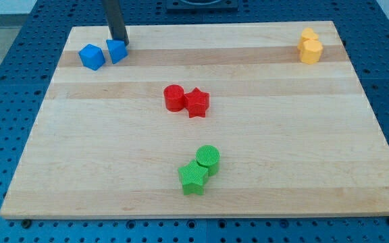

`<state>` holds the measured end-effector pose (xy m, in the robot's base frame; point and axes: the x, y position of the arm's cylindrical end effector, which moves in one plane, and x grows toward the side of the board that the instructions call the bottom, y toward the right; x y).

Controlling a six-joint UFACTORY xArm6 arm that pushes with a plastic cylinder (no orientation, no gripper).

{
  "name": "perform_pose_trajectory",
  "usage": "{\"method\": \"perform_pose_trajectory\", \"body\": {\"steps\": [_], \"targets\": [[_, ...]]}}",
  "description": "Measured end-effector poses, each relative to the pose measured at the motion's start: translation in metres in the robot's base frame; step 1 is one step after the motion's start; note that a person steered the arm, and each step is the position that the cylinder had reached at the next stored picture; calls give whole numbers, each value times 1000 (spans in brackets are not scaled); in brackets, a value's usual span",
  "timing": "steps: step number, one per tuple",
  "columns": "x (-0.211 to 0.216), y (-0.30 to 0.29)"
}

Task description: Slightly move the blue triangle towards the left

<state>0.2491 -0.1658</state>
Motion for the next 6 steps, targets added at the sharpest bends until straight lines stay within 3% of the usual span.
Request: {"method": "perform_pose_trajectory", "body": {"steps": [1,2,3,6], "targets": [[-5,35],[52,35],[61,35],[46,20]]}}
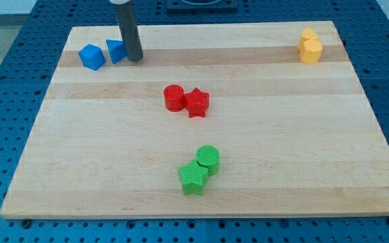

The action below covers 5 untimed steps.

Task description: Slightly move the blue triangle towards the left

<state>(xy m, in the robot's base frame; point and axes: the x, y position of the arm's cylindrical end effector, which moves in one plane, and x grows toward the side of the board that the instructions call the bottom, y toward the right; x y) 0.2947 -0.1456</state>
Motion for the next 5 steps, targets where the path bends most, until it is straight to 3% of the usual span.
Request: {"method": "perform_pose_trajectory", "body": {"steps": [3,4,5], "targets": [[0,-30],[3,-9],[4,48]]}}
